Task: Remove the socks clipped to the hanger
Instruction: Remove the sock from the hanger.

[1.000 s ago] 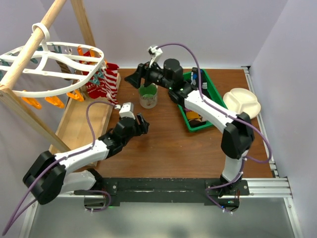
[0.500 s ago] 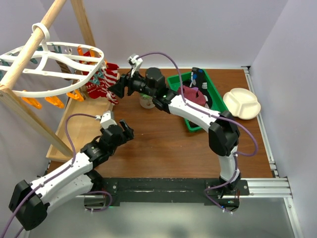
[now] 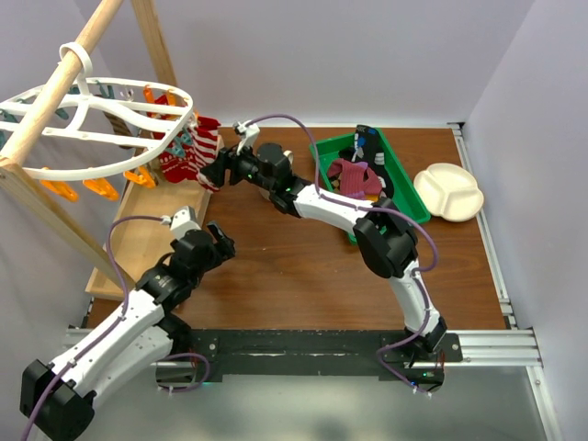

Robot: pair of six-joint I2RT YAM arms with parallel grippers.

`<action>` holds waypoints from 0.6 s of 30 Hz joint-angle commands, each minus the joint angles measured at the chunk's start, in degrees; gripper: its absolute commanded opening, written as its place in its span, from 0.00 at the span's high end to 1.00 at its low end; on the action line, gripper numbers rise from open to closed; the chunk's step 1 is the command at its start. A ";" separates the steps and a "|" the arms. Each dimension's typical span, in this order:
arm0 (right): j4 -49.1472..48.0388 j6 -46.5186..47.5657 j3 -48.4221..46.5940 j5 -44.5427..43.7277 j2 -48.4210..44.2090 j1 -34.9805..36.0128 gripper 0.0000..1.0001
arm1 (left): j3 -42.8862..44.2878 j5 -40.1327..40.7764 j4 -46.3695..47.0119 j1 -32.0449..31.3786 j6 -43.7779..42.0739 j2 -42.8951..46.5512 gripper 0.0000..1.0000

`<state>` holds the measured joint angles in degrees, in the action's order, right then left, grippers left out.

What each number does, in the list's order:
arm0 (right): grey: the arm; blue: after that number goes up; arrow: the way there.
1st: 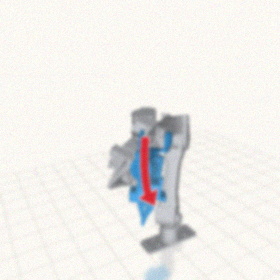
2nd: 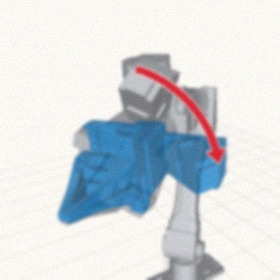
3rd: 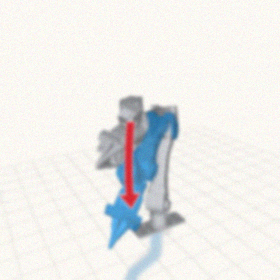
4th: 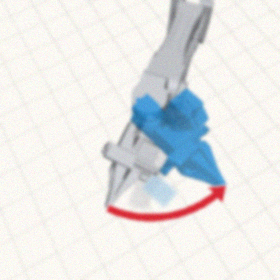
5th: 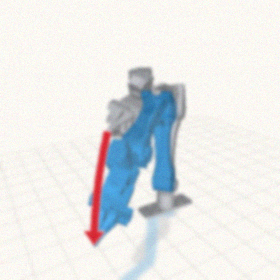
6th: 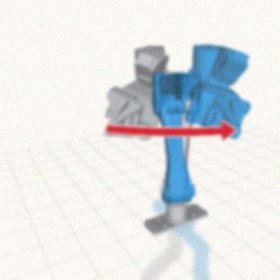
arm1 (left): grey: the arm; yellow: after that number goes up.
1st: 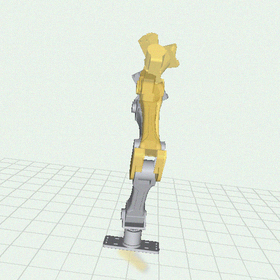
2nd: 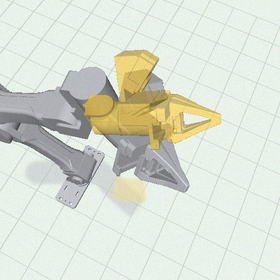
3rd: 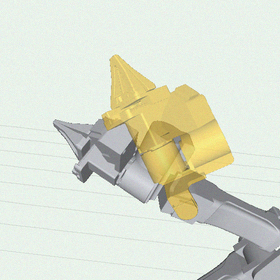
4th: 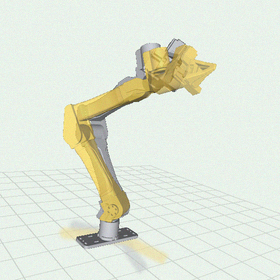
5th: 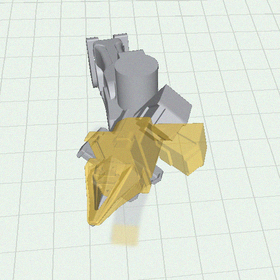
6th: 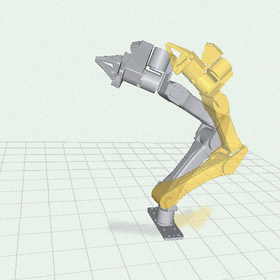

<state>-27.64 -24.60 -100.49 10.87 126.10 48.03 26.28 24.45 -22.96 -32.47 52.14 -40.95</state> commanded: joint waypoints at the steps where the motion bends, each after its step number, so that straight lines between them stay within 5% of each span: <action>1: -6.29 -1.77 -5.24 -2.08 0.63 0.13 0.33 | 2.98 -1.33 -1.21 2.67 -3.01 1.66 0.21; 7: -8.31 -2.12 -4.46 -3.14 -0.41 0.13 0.46 | 2.28 -4.58 0.54 5.57 -5.38 2.19 0.21; 8: -8.31 -1.51 -4.28 -3.23 -0.94 0.13 0.60 | 2.11 -5.45 0.98 6.01 -5.90 2.45 0.22; 12: -7.17 1.04 -1.39 -3.23 -4.45 0.13 0.89 | 2.72 -6.43 2.22 6.45 -8.01 4.03 0.23; 18: -2.69 4.56 3.71 4.85 -12.45 -0.83 1.00 | 3.86 -8.45 4.06 6.63 -12.06 6.93 0.25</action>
<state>-29.98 -23.27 -98.35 10.39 122.45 47.92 27.11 18.46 -22.92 -26.26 44.31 -36.34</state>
